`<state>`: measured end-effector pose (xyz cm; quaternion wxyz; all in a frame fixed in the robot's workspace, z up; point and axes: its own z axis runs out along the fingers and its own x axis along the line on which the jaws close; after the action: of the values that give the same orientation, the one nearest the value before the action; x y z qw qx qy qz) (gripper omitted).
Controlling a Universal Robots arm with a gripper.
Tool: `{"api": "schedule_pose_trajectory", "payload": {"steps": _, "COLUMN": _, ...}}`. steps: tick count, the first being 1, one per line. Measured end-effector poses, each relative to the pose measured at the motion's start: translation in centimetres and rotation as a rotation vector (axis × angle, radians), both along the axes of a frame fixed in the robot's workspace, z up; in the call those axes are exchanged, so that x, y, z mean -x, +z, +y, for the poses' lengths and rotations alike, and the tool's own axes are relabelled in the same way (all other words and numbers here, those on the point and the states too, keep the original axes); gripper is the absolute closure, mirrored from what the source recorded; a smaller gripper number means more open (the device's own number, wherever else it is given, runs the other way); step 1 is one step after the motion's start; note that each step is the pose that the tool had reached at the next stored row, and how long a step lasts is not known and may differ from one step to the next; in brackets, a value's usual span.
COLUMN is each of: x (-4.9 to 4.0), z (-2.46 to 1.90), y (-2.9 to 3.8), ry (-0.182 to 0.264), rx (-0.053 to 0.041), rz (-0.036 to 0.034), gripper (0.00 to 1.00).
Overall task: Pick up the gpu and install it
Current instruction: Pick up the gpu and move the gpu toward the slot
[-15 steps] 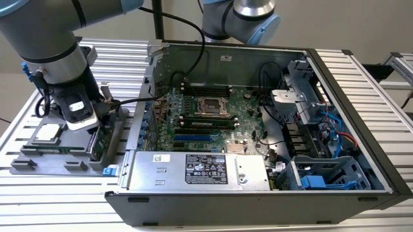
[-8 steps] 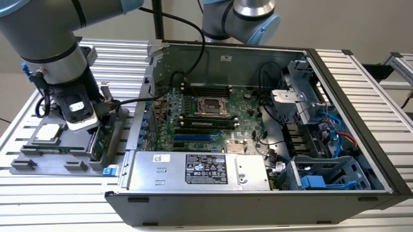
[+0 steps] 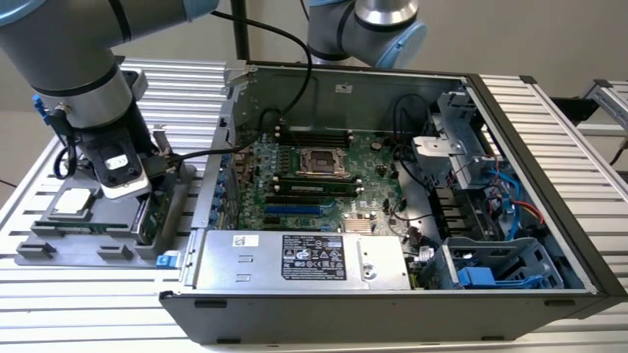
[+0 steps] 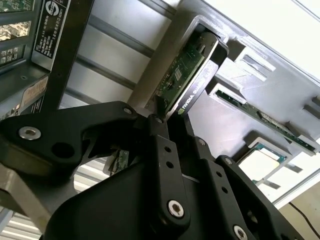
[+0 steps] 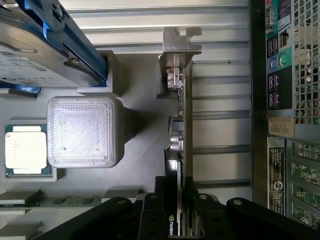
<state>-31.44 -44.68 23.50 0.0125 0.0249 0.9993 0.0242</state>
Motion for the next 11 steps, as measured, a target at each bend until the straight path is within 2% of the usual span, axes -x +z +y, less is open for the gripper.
{"api": "schedule_pose_trajectory", "payload": {"steps": 11, "x": 0.0, "z": 0.0, "y": -0.03, "ry": 0.0, "rx": 0.0001, "rz": 0.0, "gripper": 1.0}}
